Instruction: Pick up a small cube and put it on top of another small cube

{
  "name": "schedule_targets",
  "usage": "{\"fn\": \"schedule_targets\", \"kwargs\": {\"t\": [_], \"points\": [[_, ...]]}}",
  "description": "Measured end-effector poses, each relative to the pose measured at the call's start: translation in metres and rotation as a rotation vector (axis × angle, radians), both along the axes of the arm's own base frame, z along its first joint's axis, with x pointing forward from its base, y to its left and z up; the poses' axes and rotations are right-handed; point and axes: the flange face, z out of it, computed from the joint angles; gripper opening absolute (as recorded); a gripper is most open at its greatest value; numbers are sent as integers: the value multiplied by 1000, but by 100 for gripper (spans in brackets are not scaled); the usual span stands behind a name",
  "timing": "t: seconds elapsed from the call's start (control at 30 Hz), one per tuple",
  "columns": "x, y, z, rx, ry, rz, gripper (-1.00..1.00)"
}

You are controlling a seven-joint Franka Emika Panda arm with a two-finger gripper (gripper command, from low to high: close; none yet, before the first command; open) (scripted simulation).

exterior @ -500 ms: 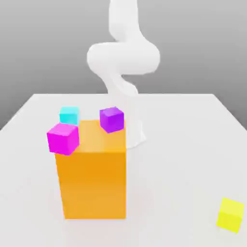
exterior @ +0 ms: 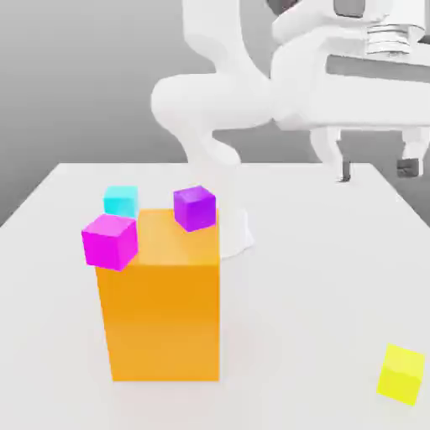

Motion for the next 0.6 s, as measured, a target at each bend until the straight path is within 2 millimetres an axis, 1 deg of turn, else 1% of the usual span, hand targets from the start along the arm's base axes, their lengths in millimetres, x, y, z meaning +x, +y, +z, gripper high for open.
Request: {"fn": "schedule_targets", "kwargs": {"t": [0.1,0.17,0.2,0.3,0.4,0.53,0.57,0.6], "points": [[-5,35,-56,-39,73,117,0],[-14,59,-93,-63,121,200,0],[-18,66,-111,-74,146,232,0],[-33,85,-167,-105,219,330,0],[-55,104,-220,-130,287,427,0],[-60,109,-277,-135,303,451,0],[-61,109,-288,-136,304,453,-100],[-61,109,-288,-136,304,453,-100]]}}
